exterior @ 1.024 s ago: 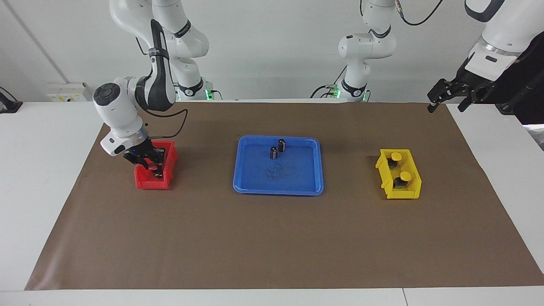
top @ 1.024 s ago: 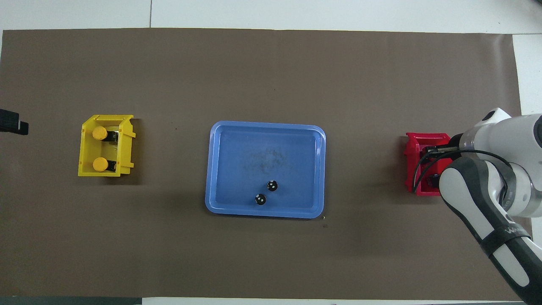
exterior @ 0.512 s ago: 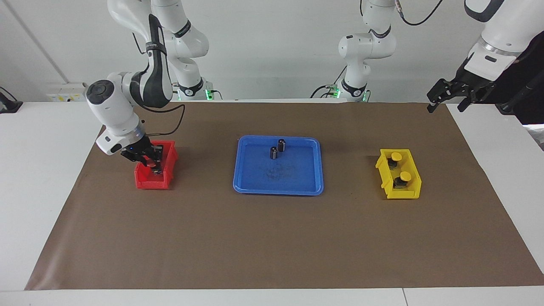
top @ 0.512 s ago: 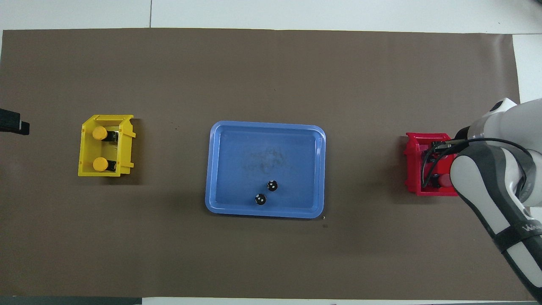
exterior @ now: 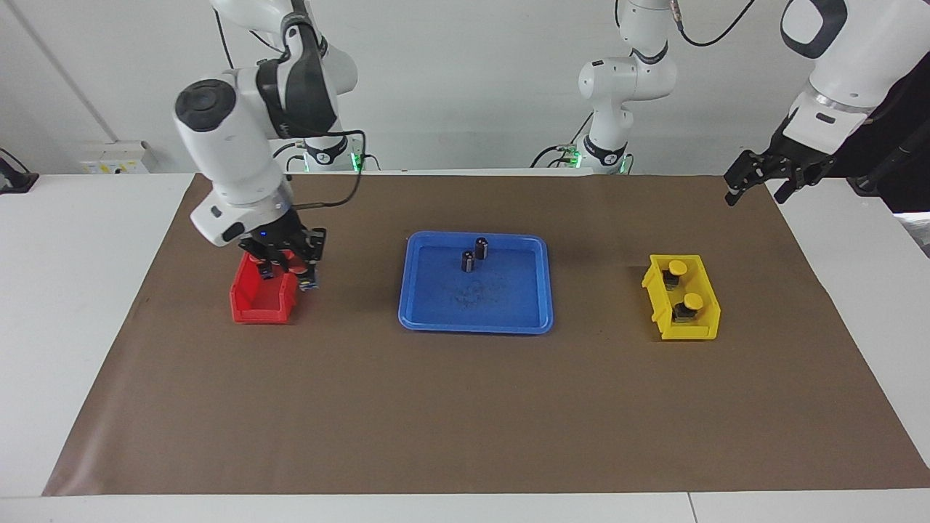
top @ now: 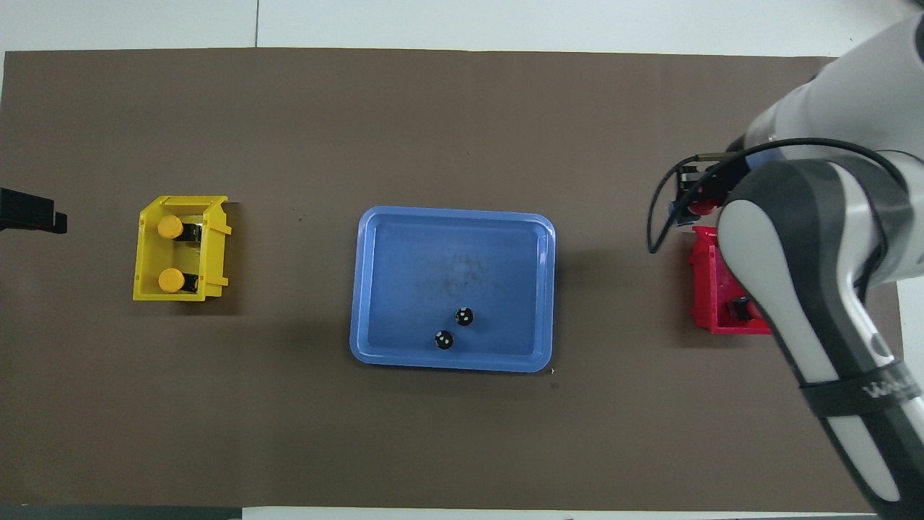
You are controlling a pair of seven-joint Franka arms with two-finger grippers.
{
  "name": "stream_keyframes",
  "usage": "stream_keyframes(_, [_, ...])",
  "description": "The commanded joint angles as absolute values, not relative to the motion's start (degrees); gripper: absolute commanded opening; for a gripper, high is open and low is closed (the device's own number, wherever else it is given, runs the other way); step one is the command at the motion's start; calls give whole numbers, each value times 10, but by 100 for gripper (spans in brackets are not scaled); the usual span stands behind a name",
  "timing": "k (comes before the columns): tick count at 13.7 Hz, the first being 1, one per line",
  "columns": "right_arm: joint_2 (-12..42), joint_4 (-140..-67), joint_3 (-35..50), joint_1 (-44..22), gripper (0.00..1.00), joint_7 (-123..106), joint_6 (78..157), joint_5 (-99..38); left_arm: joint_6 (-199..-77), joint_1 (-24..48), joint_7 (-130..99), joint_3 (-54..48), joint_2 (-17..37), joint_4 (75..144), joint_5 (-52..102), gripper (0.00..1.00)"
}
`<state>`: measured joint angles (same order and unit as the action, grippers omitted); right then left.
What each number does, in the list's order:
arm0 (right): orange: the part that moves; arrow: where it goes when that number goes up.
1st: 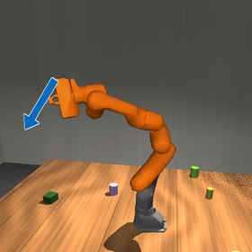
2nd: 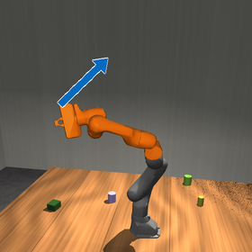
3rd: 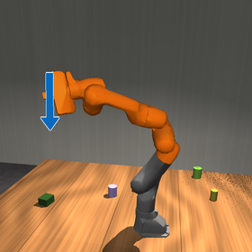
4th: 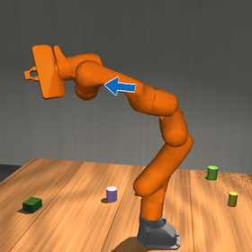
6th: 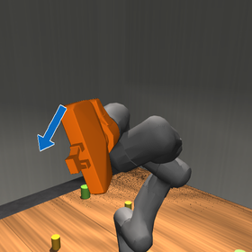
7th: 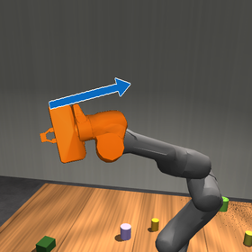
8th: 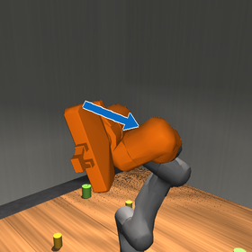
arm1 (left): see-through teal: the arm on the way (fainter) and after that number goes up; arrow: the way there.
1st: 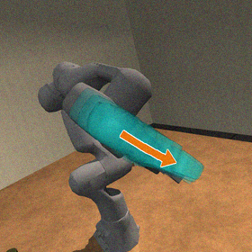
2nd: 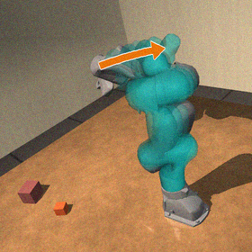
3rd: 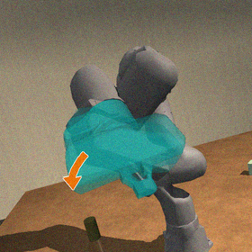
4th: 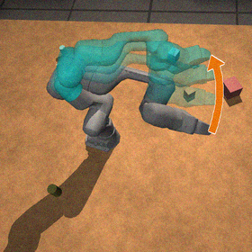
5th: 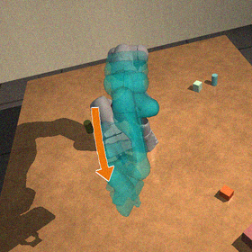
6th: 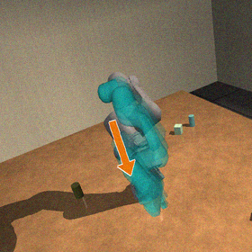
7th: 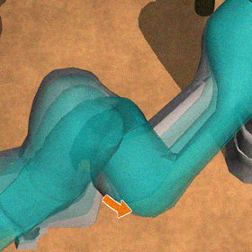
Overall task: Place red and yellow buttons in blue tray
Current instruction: 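Carry the red button into the blue tray while the left gripper reaches the yellow holder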
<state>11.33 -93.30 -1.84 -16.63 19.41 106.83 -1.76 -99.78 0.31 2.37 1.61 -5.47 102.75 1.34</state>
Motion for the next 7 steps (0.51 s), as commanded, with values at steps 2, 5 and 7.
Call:
stream_keyframes(2, [211, -885, -22, -286, 31, 361, 1132, -19, -1125, -5, 27, 13, -54, 1135, 5, 81])
stream_keyframes(5, [251, -883, -22, -336, 31, 414, 1171, -18, -1196, 2, 19, 13, -11, 1159, 5, 71])
stream_keyframes(7, [259, -893, -21, -349, 31, 420, 1182, -17, -1224, 4, 11, 12, 11, 1163, 4, 66])
